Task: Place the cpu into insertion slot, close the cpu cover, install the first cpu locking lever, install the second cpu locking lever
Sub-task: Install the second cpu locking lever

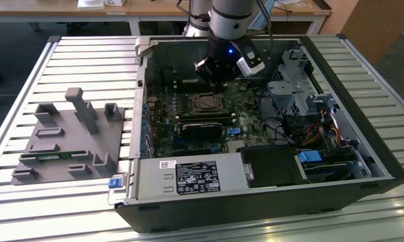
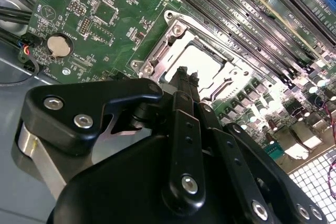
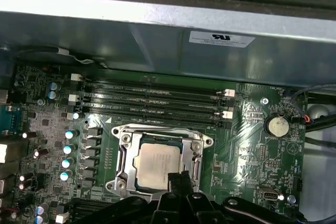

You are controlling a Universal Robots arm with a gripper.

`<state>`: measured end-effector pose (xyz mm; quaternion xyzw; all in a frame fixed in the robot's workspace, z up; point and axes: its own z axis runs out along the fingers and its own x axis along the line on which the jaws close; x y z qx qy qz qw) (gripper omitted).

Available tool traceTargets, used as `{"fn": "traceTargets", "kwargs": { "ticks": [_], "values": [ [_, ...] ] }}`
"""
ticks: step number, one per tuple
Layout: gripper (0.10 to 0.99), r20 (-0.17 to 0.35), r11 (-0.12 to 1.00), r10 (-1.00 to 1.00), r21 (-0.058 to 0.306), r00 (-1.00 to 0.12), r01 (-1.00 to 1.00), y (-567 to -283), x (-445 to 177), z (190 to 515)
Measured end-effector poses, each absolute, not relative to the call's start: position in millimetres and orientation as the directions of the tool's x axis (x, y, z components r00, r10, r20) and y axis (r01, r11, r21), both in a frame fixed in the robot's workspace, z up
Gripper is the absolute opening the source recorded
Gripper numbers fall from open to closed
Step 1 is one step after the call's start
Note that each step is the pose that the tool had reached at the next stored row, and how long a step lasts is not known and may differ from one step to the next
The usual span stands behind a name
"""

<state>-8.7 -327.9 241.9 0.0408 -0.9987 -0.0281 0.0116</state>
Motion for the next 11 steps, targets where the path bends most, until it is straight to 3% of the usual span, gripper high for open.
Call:
{"fn": "traceTargets", "kwargs": {
  "ticks": [11],
  "values": [
    [0.106, 0.021, 0.995, -0.082, 0.057, -0.996, -0.081, -332.9, -8.7, 240.4]
  ]
}}
